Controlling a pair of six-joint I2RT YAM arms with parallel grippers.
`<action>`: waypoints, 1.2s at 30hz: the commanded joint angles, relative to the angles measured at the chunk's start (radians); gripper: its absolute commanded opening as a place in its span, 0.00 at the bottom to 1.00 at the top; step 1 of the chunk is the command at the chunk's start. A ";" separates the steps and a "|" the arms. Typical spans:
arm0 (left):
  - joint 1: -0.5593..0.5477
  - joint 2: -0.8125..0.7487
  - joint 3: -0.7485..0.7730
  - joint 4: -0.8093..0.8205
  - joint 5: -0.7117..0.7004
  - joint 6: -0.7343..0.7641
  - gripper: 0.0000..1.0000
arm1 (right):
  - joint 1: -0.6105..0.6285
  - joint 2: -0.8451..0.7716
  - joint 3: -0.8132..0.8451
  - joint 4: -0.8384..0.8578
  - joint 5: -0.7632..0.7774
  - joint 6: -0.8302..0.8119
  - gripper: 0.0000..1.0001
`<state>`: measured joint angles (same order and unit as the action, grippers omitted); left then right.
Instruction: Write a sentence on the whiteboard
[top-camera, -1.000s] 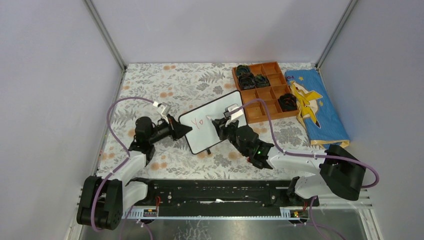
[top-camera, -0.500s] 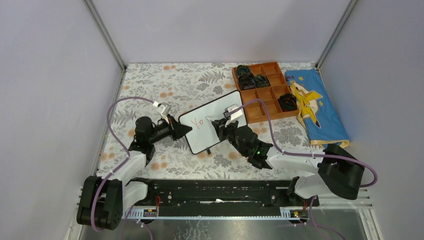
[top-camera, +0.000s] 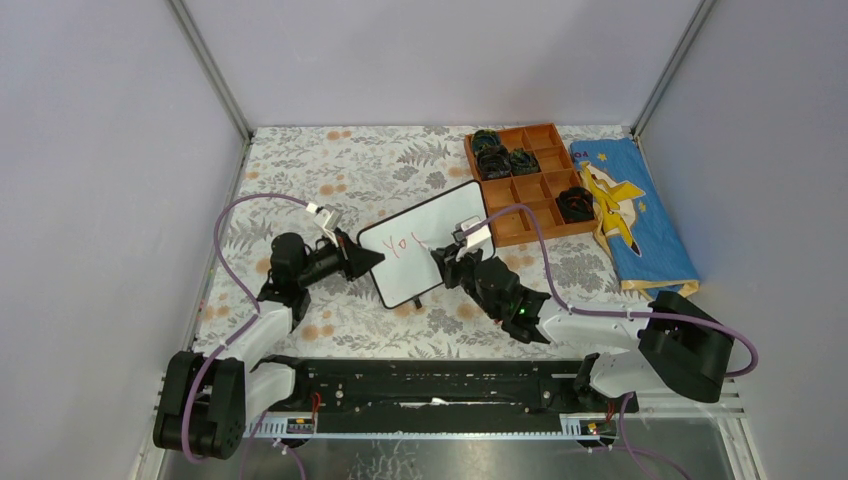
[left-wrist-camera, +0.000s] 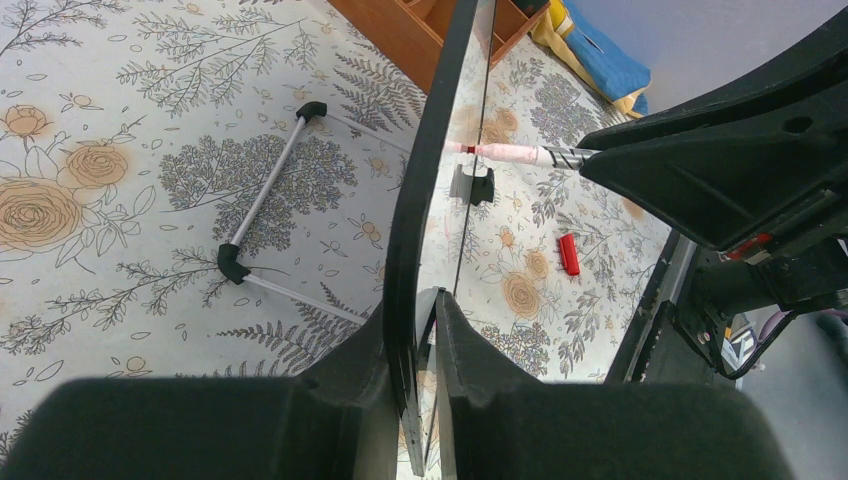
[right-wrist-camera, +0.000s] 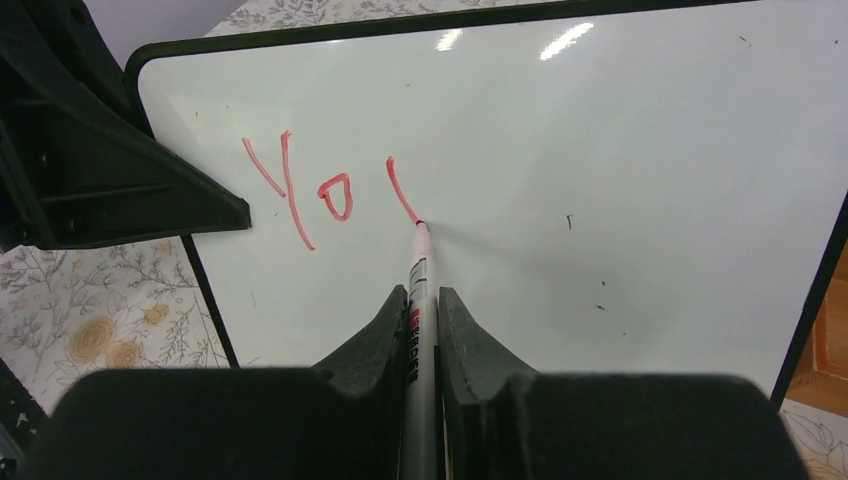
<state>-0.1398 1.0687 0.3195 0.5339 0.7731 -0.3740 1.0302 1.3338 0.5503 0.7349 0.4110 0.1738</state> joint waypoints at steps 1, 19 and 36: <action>-0.004 0.014 0.009 -0.051 -0.071 0.089 0.13 | -0.008 -0.020 0.018 -0.002 0.069 -0.009 0.00; -0.014 0.014 0.012 -0.057 -0.072 0.092 0.13 | -0.028 0.002 0.093 -0.015 0.070 -0.036 0.00; -0.017 0.017 0.015 -0.067 -0.075 0.099 0.13 | -0.027 -0.007 0.108 -0.015 0.053 -0.034 0.00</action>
<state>-0.1509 1.0706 0.3290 0.5213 0.7662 -0.3714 1.0142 1.3468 0.6369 0.7002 0.4538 0.1425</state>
